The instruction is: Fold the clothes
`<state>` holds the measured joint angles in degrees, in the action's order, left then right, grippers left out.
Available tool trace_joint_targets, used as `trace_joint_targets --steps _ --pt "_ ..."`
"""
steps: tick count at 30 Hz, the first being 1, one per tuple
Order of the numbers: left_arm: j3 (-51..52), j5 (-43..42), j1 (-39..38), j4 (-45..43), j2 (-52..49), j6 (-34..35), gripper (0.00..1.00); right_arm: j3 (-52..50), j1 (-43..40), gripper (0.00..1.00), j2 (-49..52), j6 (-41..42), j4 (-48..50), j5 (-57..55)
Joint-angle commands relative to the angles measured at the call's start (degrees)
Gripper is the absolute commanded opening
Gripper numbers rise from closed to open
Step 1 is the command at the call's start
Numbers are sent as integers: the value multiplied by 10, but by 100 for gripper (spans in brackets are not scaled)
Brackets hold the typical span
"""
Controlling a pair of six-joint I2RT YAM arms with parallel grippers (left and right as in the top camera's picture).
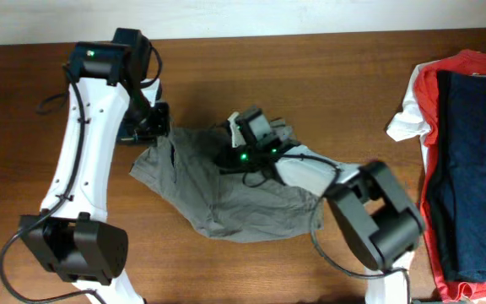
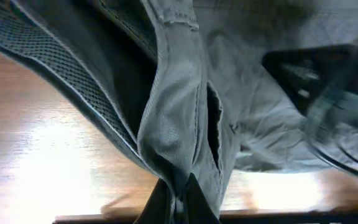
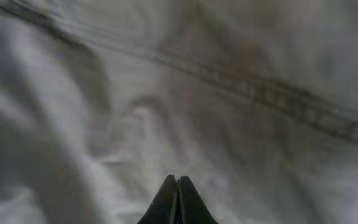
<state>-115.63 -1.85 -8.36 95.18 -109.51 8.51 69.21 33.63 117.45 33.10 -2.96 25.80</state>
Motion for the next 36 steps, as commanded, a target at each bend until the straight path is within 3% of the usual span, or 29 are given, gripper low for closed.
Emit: trace_joint_targets --steps 1,3,6,10,14,16,19,22,25,28,31,36 --pt "-12 2 -15 3 6 -18 1 3 28 4 59 15 31 -13" --pt "-12 2 -15 3 6 -18 1 3 38 4 76 14 54 -8" --pt "-12 1 -15 2 6 -18 1 33 -15 4 44 -9 20 70" --pt "-12 -14 -17 -12 6 -31 1 109 -172 4 -116 -145 -325 67" --pt "-12 -42 -64 -47 6 -30 1 99 -273 4 -147 -237 -568 13" --pt "-12 -93 -106 -88 5 -27 1 54 -287 4 -147 -237 -569 -1" --pt "-12 -102 -139 -128 5 13 1 -23 -287 4 -147 -237 -538 10" --pt "-12 -162 -152 -153 5 13 1 -126 -286 4 -147 -235 -448 60" --pt "-12 -158 -175 -152 1 12 1 -190 -265 4 -147 -199 -369 68" --pt "-7 -84 -189 -116 -4 11 1 -220 -196 4 -147 -126 -306 68" --pt "-7 -68 -188 -93 -4 10 1 -221 -110 4 -147 -54 -241 59" --pt "32 -43 -189 -107 -4 82 1 -221 -101 4 -147 -37 -247 18"
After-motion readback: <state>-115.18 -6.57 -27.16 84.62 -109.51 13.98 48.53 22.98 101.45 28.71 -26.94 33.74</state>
